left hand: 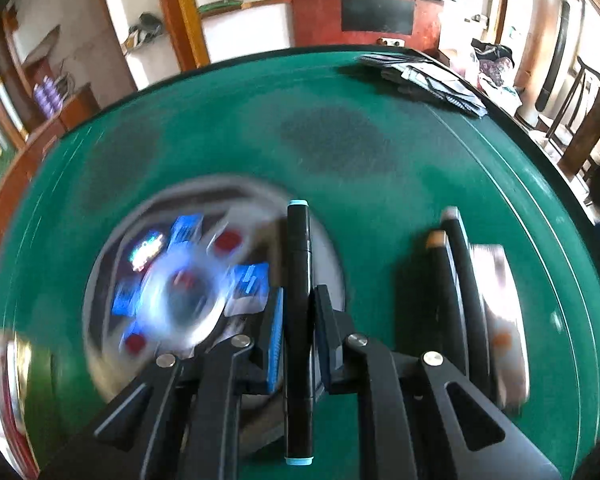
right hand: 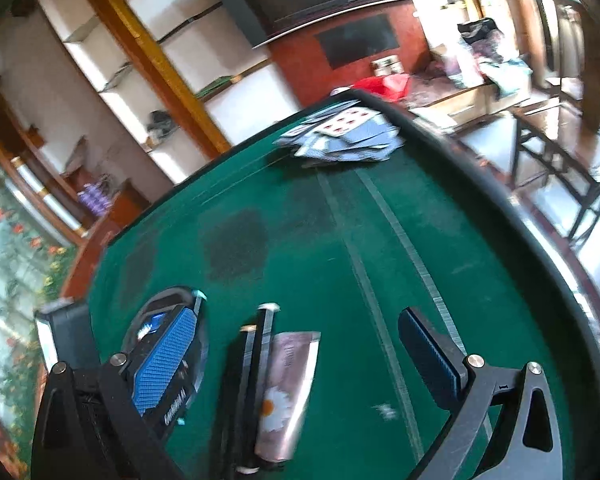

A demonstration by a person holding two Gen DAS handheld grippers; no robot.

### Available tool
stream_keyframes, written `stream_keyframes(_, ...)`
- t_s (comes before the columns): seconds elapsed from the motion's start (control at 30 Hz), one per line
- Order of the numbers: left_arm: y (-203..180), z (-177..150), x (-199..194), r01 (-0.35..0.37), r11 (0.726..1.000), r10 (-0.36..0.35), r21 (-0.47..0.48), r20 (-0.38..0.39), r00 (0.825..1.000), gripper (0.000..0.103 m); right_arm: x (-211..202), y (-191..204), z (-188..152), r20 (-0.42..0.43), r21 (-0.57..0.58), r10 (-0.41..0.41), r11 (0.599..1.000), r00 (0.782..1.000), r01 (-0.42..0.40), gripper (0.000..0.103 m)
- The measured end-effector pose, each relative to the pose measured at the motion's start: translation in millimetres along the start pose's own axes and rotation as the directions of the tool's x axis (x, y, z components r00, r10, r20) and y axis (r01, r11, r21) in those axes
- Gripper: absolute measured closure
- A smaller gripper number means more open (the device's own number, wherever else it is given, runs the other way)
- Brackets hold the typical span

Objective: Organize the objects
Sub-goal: 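Grasp a black marker beside the daisy tube with the right gripper while the left holds its marker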

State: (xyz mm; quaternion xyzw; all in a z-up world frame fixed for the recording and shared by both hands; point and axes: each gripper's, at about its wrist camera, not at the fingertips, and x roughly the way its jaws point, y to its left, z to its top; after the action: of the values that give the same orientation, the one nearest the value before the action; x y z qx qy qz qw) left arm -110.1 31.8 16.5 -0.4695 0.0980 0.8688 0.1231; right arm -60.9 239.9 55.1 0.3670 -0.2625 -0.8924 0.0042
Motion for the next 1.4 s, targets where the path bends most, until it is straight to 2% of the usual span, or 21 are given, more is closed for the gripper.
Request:
stream_keyframes(0.07, 17.7, -23.3, -22.2, 0.04, 0.997, -0.04, -0.066, -0.002, 0.999, 0.089, 7.2, 2.0, -1.3, -0.05, 0.003, 0.098, 0.995, 0.994, -0.098, 0.0)
stream_keyframes(0.13, 29.4, -40.9, -42.3, 0.075, 0.991, -0.074, -0.114, 0.014, 0.997, 0.089, 17.3, 2.7, -4.0, -0.111, 0.021, 0.182, 0.983, 0.977, -0.18, 0.0)
stream_keyframes(0.2, 43.4, -63.0, -69.5, 0.125, 0.979, -0.119, -0.163, 0.048, 0.992, 0.089, 15.5, 7.7, -5.3, -0.113, 0.0, 0.186, 0.982, 0.976, -0.187, 0.0)
stream_keyframes(0.23, 48.0, -72.0, -80.2, 0.143, 0.974, -0.133, -0.176, 0.065, 0.989, 0.089, 7.4, 15.7, -5.3, -0.085, -0.049, 0.164, 0.984, 0.983, -0.168, 0.0)
stream_keyframes(0.3, 56.2, -91.0, -102.0, 0.172, 0.965, -0.154, -0.199, 0.103, 0.983, 0.089, -19.1, 36.7, -9.5, 0.025, -0.181, 0.105, 0.978, 0.994, -0.099, 0.0)
stream_keyframes(0.33, 59.3, -98.1, -110.1, 0.184, 0.962, -0.163, -0.203, 0.115, 0.98, 0.089, -37.5, 48.1, -14.8, 0.117, -0.245, 0.067, 0.969, 0.991, -0.037, 0.0)
stream_keyframes(0.37, 61.6, -105.5, -117.6, 0.193, 0.96, -0.17, -0.202, 0.123, 0.978, 0.089, -49.0, 53.4, -18.9, 0.173, -0.265, 0.048, 0.964, 0.984, -0.001, 0.0)
stream_keyframes(0.43, 65.2, -116.4, -127.4, 0.207, 0.958, -0.183, -0.199, 0.132, 0.974, 0.089, -64.8, 57.6, -27.7, 0.232, -0.268, 0.034, 0.963, 0.972, 0.031, 0.0)
stream_keyframes(0.47, 66.6, -122.3, -131.3, 0.215, 0.958, -0.192, -0.191, 0.135, 0.972, 0.089, -64.0, 57.7, -29.9, 0.213, -0.272, -0.004, 0.96, 0.977, 0.063, 0.0)
stream_keyframes(0.53, 68.1, -133.9, -138.8, 0.223, 0.959, -0.199, -0.174, 0.147, 0.969, 0.089, -43.9, 58.6, -26.0, 0.094, -0.31, -0.159, 0.934, 0.983, 0.181, 0.0)
stream_keyframes(0.6, 70.9, -140.9, -143.7, 0.243, 0.956, -0.218, -0.163, 0.159, 0.963, 0.089, -19.2, 56.5, -28.1, -0.029, -0.358, -0.229, 0.911, 0.973, 0.203, 0.0)
stream_keyframes(0.67, 73.6, -148.2, -149.3, 0.263, 0.952, -0.235, -0.156, 0.176, 0.956, 0.089, -5.4, 52.7, -33.2, -0.071, -0.375, -0.284, 0.896, 0.956, 0.238, 0.002)
stream_keyframes(0.7, 74.9, -152.4, -152.2, 0.266, 0.951, -0.237, -0.154, 0.184, 0.954, 0.089, -0.1, 51.1, -35.6, -0.086, -0.376, -0.306, 0.891, 0.948, 0.253, 0.006)
stream_keyframes(0.73, 75.7, -155.7, -154.1, 0.27, 0.95, -0.24, -0.154, 0.189, 0.952, 0.088, 5.7, 48.0, -35.9, -0.105, -0.369, -0.321, 0.891, 0.941, 0.263, 0.013)
stream_keyframes(0.8, 79.4, -161.7, -155.9, 0.276, 0.948, -0.245, -0.156, 0.192, 0.95, 0.088, 14.5, 40.3, -39.8, -0.171, -0.341, -0.332, 0.903, 0.928, 0.26, 0.058)
stream_keyframes(0.87, 84.8, -165.5, -155.5, 0.291, 0.942, -0.259, -0.169, 0.192, 0.947, 0.088, 26.4, 38.7, -39.8, -0.233, -0.314, -0.327, 0.917, 0.916, 0.247, 0.071)
stream_keyframes(0.97, 93.1, -170.3, -157.5, 0.3, 0.936, -0.264, -0.183, 0.197, 0.944, 0.088, 28.0, 44.2, -41.6, -0.229, -0.305, -0.324, 0.92, 0.918, 0.248, 0.071)
stream_keyframes(1.13, 101.5, -173.3, -158.9, 0.317, 0.928, -0.277, -0.198, 0.206, 0.939, 0.088, 24.0, 62.3, -41.6, -0.239, -0.287, -0.222, 0.946, 0.945, 0.149, 0.07)
stream_keyframes(1.23, 101.0, -173.0, -157.2, 0.327, 0.925, -0.288, -0.194, 0.205, 0.936, 0.088, 41.2, 70.4, -47.2, -0.323, -0.256, -0.164, 0.963, 0.932, 0.081, 0.07)
stream_keyframes(1.33, 99.9, -173.9, -155.4, 0.331, 0.924, -0.293, -0.19, 0.202, 0.934, 0.088, 51.5, 72.5, -47.7, -0.309, -0.291, -0.24, 0.945, 0.92, 0.148, 0.071)
stream_keyframes(1.4, 100.6, -173.6, -154.6, 0.338, 0.922, -0.3, -0.191, 0.2, 0.933, 0.088, 57.6, 68.8, -47.9, -0.345, -0.267, -0.23, 0.954, 0.91, 0.139, 0.07)
